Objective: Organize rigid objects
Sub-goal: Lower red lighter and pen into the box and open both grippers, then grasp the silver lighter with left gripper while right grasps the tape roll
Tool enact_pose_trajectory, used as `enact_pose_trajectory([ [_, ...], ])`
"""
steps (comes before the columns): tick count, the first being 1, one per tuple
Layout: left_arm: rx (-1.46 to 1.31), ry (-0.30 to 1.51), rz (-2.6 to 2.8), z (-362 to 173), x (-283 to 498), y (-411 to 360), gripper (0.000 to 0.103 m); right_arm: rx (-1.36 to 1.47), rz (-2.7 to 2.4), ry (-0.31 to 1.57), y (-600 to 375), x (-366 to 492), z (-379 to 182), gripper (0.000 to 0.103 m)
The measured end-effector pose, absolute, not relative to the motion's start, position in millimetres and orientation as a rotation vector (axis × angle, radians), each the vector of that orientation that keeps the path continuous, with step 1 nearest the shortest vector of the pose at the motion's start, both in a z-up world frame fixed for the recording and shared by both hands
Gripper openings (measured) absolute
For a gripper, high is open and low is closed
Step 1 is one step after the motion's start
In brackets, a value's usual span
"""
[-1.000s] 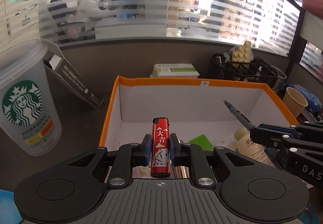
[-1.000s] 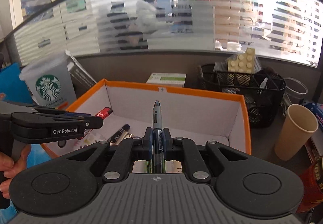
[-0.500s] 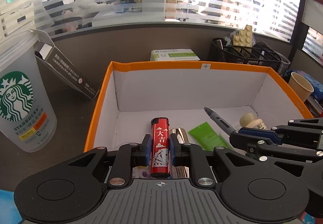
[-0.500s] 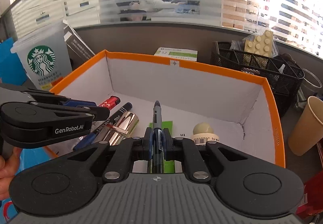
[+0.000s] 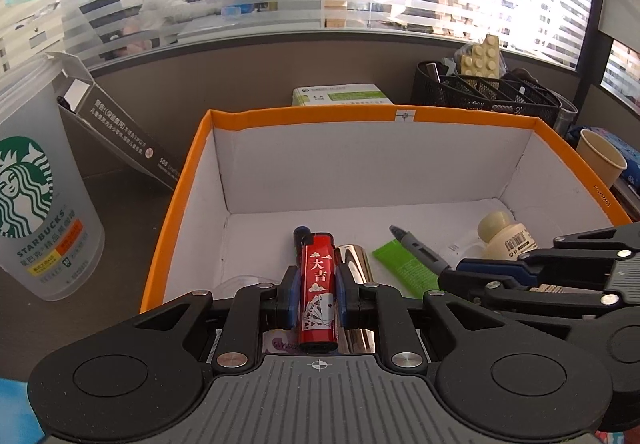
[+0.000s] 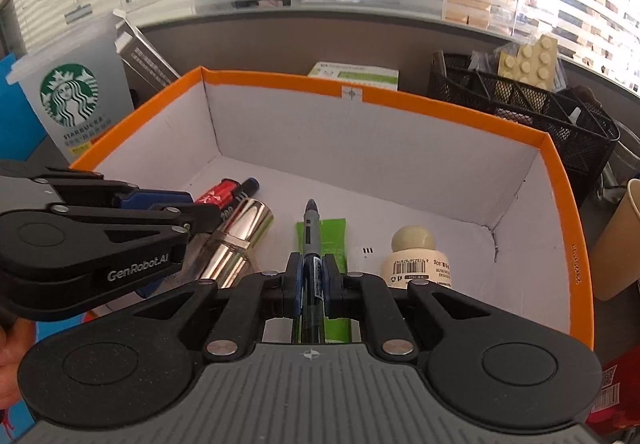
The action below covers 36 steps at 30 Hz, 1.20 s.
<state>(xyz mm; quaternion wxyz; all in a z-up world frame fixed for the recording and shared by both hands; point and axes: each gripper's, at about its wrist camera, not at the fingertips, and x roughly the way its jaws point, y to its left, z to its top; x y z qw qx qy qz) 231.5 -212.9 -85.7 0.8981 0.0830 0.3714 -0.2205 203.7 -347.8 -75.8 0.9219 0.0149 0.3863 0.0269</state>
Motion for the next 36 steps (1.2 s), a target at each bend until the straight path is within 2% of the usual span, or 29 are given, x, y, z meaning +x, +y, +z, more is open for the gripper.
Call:
enact_pose_trajectory([
  [13,0.154,0.787,-0.448,-87.7,237.5,-215.5,0.017,0.018,0.044,0.82,-346.2,208.1,-75.9,0.01],
  [18,0.123,0.793,-0.455,-84.5,235.7,-210.9,0.021,0.03,0.041,0.809,-347.0,205.3,-74.2,0.022],
  [22,0.101,0.766,-0.48,-74.2,224.5,-204.0,0.022,0.045,0.045,0.774,-347.4,194.6,-67.0,0.024],
  [24,0.085,0.74,-0.489,-65.1,216.6,-200.0,0.023,0.066,0.05,0.743,-348.7,186.8,-59.0,0.033],
  [26,0.079,0.705,-0.487,-54.6,209.1,-197.3,0.027,0.087,0.041,0.705,-350.2,178.1,-50.0,0.036],
  [29,0.07,0.65,-0.496,-38.6,195.4,-189.9,0.041,0.121,0.046,0.651,-352.7,162.9,-36.6,0.038],
  [31,0.059,0.605,-0.5,-29.7,183.4,-180.4,0.061,0.13,0.047,0.607,-354.2,147.2,-27.0,0.042],
  [32,0.06,0.576,-0.5,-26.1,176.1,-175.7,0.065,0.135,0.049,0.582,-355.0,136.8,-22.7,0.044],
  [34,0.08,0.521,-0.495,-23.0,158.9,-164.3,0.08,0.14,0.051,0.53,-355.6,111.4,-15.9,0.046],
  [36,0.094,0.474,-0.488,-24.8,141.6,-152.1,0.092,0.125,0.045,0.479,-353.0,80.5,-14.2,0.058],
])
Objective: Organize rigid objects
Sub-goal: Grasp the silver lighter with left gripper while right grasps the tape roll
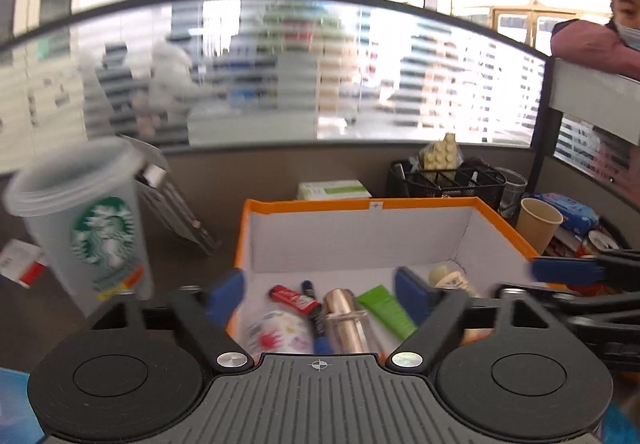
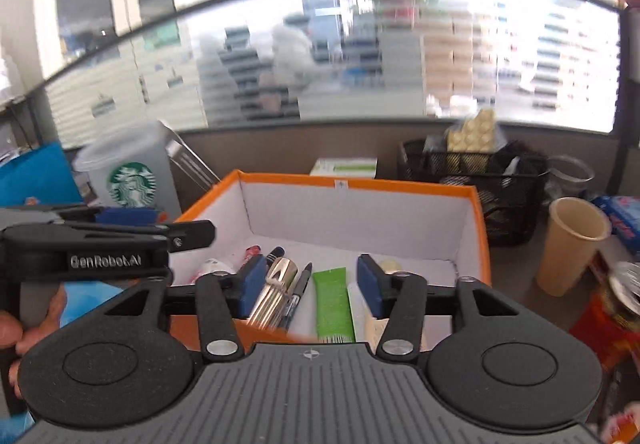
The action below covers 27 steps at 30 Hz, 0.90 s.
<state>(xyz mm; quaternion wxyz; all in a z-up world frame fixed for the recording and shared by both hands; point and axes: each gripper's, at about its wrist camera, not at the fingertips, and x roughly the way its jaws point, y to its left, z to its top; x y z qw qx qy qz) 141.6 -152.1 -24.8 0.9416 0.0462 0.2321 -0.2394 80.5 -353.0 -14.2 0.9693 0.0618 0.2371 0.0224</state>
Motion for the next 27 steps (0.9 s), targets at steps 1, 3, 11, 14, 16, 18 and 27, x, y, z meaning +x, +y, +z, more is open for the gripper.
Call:
enact_pose_trajectory([
  [1,0.103,0.453,-0.49,-26.5,133.7,-147.4,0.096,0.116,0.036,0.46,-351.1,66.3,-16.0,0.063],
  [3,0.135,0.427,-0.504,-34.9,118.4,-137.4,0.097,0.097,0.01,0.433,-346.4,38.0,-26.9,0.083],
  [11,0.251,0.493,-0.568,-83.3,91.3,-121.4,0.099,0.087,-0.025,0.568,-334.2,15.0,-101.2,0.079],
  [14,0.288,0.516,-0.576,-94.7,86.3,-120.3,0.099,0.108,0.003,0.584,-331.7,27.6,-110.5,0.066],
  [16,0.313,0.518,-0.591,-98.4,82.1,-120.2,0.099,0.097,0.027,0.586,-327.1,34.3,-112.1,0.066],
  [18,0.329,0.516,-0.612,-99.4,81.4,-123.0,0.099,0.091,0.034,0.583,-323.9,39.0,-113.2,0.066],
  [27,0.401,0.502,-0.757,-104.2,71.6,-147.0,0.099,0.097,0.061,0.615,-328.5,57.1,-122.2,0.053],
])
